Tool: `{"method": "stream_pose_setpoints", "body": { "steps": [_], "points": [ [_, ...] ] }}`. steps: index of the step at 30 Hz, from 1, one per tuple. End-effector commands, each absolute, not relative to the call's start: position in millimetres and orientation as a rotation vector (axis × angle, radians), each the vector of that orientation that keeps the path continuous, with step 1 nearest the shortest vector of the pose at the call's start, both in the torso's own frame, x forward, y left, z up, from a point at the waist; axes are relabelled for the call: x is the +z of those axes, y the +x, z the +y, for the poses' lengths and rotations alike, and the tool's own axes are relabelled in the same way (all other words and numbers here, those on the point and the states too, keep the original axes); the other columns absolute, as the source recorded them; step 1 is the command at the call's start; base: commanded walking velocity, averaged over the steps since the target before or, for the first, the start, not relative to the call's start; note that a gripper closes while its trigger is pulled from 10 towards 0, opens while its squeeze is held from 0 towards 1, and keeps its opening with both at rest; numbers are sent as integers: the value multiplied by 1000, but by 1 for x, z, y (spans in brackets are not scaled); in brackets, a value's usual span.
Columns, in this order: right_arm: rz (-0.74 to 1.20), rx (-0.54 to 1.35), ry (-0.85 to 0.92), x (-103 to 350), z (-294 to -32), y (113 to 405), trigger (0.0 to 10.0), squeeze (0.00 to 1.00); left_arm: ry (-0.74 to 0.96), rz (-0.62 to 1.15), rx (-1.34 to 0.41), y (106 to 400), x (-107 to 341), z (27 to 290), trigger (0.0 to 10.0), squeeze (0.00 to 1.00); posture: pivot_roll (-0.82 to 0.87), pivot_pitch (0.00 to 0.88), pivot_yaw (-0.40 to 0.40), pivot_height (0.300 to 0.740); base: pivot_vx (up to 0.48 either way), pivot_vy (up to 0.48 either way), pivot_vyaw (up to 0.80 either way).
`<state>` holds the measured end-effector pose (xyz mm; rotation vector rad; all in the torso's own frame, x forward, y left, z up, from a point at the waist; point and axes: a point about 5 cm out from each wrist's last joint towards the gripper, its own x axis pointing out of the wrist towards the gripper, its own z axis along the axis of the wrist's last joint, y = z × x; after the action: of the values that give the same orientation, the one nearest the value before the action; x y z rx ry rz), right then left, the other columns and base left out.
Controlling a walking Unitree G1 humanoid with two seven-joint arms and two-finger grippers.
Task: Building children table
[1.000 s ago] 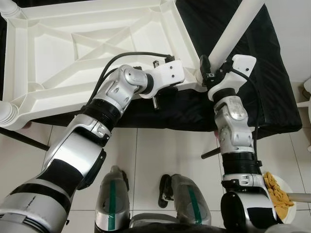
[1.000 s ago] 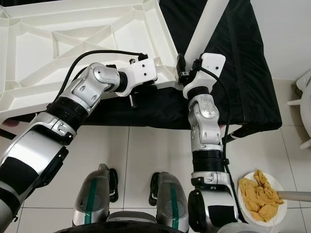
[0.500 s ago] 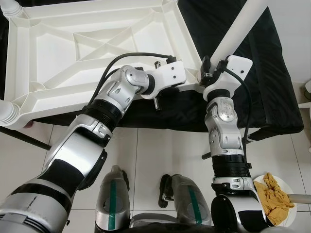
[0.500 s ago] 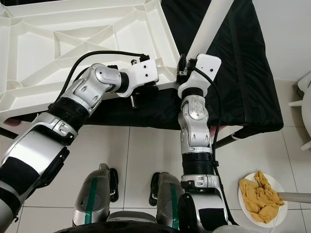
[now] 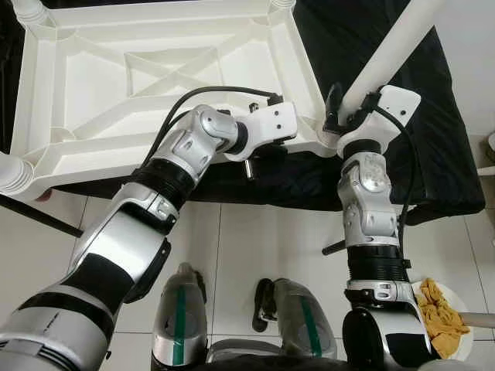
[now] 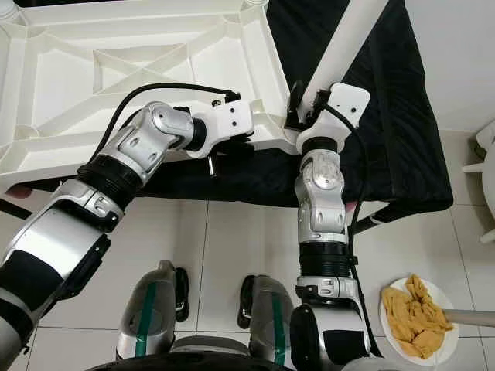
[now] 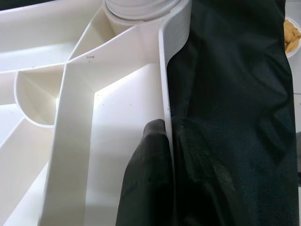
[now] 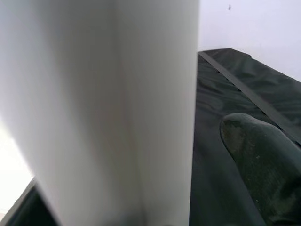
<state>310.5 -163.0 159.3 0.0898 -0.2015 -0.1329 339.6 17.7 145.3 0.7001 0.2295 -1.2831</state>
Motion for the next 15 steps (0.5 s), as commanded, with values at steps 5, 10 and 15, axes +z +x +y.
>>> {"method": "stream_pose_setpoints", "body": {
  "steps": [5,10,15],
  "points": [
    [-233,92,121,166,-159,311,10000,0,706,203,-1299,338,145,16,10000,0,16,40,-47,740,0,0,0],
    [-231,207,95,166,-171,312,10000,0,707,204,-1303,338,145,16,10000,0,15,42,-43,740,0,0,0],
    [-205,325,71,164,-186,313,10000,0,709,204,-1304,338,146,17,10000,0,16,38,-42,740,0,0,0]
  ]
}}
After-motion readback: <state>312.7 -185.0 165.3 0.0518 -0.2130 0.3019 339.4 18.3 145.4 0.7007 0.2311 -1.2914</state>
